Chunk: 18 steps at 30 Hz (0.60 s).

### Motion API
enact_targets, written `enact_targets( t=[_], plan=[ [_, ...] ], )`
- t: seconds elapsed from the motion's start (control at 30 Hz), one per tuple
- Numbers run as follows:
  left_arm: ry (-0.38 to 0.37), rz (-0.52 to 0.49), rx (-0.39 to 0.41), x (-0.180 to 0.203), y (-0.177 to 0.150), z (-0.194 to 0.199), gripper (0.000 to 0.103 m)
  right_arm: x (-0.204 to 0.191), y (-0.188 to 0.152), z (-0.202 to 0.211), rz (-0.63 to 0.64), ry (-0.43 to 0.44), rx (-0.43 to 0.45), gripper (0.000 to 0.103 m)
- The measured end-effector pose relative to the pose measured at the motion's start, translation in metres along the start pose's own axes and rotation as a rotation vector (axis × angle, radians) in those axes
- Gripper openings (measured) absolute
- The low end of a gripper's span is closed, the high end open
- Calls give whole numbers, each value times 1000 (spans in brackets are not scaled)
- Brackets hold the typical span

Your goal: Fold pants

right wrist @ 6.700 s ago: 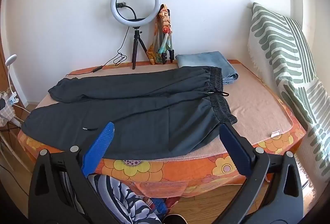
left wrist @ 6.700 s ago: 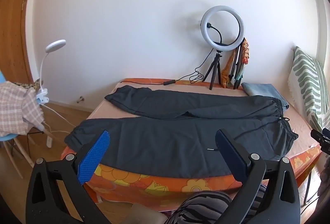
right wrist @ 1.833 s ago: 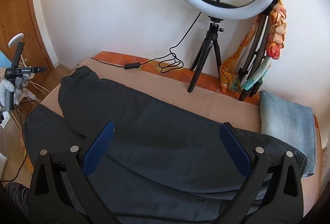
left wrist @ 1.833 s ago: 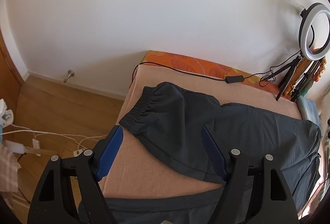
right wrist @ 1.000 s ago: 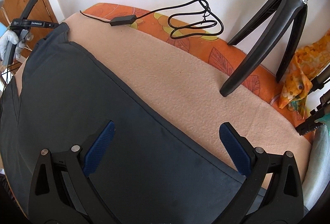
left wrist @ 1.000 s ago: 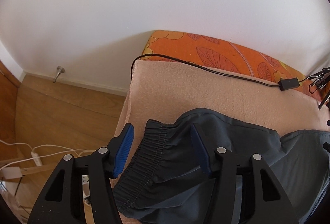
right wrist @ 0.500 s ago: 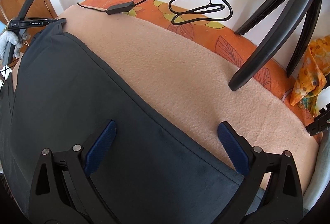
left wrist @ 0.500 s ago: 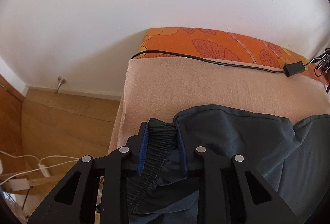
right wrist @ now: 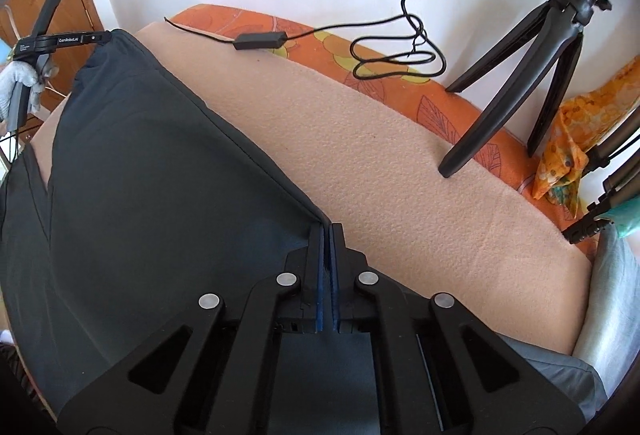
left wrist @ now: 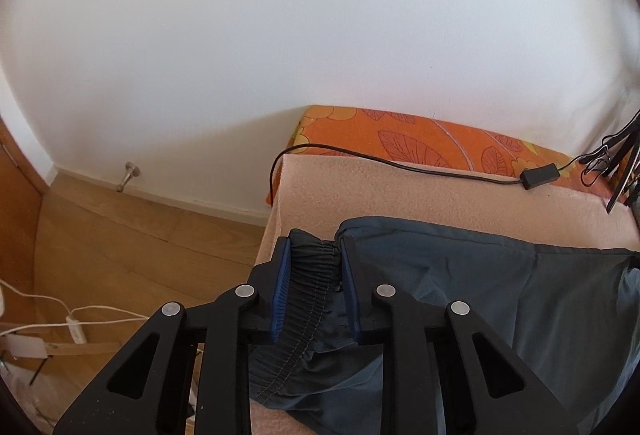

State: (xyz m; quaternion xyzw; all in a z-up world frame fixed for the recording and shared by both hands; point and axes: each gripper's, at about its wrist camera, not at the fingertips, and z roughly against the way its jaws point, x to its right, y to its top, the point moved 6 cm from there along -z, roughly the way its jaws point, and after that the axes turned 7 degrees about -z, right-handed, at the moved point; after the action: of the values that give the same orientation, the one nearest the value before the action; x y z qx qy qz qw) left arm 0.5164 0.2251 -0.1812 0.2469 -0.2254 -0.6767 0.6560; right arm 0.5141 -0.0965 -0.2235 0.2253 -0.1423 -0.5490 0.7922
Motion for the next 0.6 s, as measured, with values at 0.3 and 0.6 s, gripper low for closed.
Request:
enact_targets(
  t=[0.3,0.6],
  plan=[
    [-31,64,127,-20,-21,88,22,-46,-15,98,67,-24,120,3],
    [-32,118,224,-26,-86,152,22,-96,-71,159,111,-18,148,3]
  ],
)
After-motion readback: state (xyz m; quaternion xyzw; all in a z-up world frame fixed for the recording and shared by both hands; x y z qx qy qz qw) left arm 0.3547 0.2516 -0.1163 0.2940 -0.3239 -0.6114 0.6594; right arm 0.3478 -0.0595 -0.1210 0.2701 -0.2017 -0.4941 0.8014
